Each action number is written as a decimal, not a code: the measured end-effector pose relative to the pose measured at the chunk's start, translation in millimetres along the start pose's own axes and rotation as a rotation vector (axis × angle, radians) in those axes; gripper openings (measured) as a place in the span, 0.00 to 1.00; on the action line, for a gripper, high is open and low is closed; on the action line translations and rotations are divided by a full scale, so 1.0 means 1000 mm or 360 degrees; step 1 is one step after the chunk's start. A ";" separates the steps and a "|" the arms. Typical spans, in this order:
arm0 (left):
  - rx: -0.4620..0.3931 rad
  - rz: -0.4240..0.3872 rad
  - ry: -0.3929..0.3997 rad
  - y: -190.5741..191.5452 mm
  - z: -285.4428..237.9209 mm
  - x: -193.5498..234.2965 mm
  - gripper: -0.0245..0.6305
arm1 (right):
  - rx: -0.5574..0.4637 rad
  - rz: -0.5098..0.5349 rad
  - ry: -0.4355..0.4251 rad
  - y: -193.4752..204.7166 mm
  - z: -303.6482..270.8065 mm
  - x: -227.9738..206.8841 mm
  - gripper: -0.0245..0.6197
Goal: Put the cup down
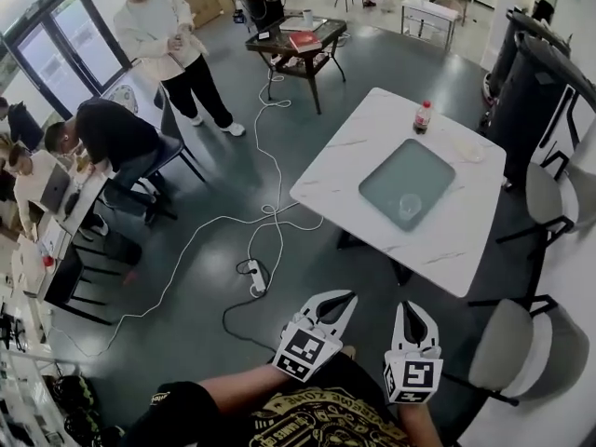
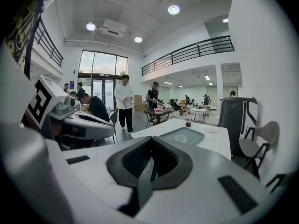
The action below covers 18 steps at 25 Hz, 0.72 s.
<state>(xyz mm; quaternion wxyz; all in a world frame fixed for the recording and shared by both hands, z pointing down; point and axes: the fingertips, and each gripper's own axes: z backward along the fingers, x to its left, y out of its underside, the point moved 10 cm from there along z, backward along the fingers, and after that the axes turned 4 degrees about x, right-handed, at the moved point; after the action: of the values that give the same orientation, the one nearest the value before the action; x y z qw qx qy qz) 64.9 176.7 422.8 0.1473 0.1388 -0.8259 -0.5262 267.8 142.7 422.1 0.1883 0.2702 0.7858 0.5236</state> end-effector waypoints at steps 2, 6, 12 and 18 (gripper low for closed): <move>-0.0008 0.0005 -0.0027 0.001 0.007 -0.004 0.05 | -0.0005 0.0005 -0.0031 0.001 0.005 0.005 0.05; -0.0012 0.0000 -0.0036 0.008 0.016 -0.009 0.05 | 0.0007 0.0023 -0.0086 0.009 0.010 0.018 0.05; 0.0005 0.0002 -0.0027 0.016 0.024 -0.009 0.05 | 0.0040 0.0072 -0.0128 0.020 0.010 0.036 0.04; -0.0002 -0.0020 0.0002 0.022 0.030 -0.005 0.05 | 0.0050 0.0063 -0.0093 0.025 0.010 0.045 0.04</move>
<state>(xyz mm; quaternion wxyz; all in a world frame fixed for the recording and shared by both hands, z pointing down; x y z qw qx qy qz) 55.8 212.0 430.2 0.1447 0.1444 -0.8247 -0.5274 243.8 185.4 440.4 0.1964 0.3039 0.7825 0.5068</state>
